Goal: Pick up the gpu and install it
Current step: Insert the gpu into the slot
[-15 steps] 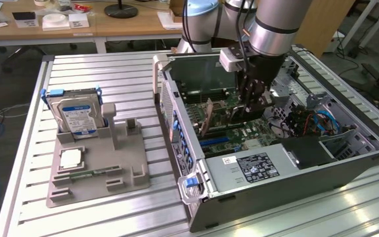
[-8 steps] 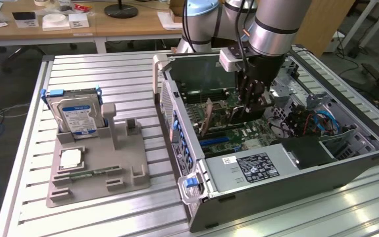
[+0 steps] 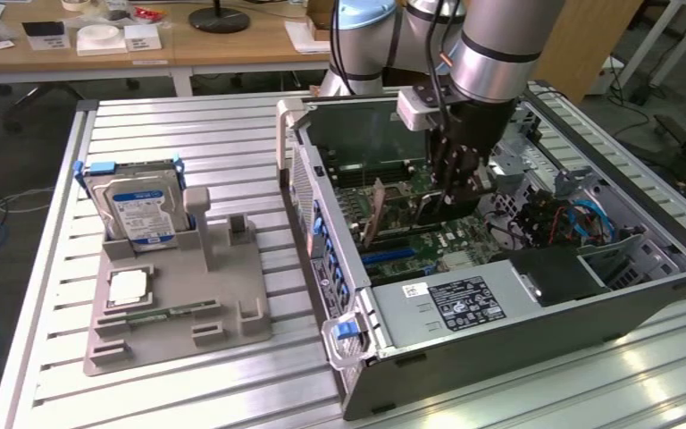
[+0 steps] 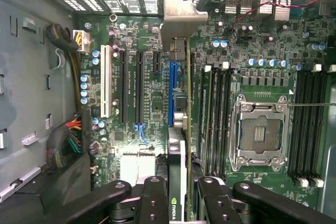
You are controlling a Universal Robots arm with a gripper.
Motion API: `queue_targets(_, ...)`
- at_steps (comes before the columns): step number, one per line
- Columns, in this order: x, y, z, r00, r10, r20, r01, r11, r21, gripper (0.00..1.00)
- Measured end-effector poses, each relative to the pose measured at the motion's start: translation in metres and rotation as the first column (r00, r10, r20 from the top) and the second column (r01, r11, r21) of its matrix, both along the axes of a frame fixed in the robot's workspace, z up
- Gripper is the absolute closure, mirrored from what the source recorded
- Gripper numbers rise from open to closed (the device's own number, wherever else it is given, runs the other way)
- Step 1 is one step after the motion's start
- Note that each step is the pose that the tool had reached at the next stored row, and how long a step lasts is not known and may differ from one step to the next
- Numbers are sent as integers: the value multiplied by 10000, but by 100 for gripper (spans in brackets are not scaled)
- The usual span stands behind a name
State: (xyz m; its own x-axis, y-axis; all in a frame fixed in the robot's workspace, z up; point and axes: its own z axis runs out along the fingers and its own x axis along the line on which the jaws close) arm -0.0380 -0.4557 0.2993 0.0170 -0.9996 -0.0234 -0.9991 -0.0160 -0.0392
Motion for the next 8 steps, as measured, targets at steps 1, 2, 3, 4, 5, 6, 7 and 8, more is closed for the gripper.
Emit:
queue_targets(1, 0, 0, -2, 10000, 0, 0, 0, 10000, -1, 73)
queue_targets(2, 0, 0, -10, 10000, 0, 0, 0, 10000, 0, 73)
queue_targets(3, 0, -1, -23, 10000, 1, 0, -1, 10000, 0, 73)
queue_targets(4, 1, -1, -38, 10000, 1, 0, -1, 10000, -1, 73)
queue_targets(5, 1, -1, -52, 10000, 1, 0, -1, 10000, -1, 73)
queue_targets(6, 1, -1, -66, 10000, 1, 0, -1, 10000, -1, 73)
queue_targets(7, 1, -1, -80, 10000, 2, 0, -2, 10000, 0, 73)
queue_targets(8, 0, 0, -94, 10000, 2, 0, -2, 10000, 0, 73)
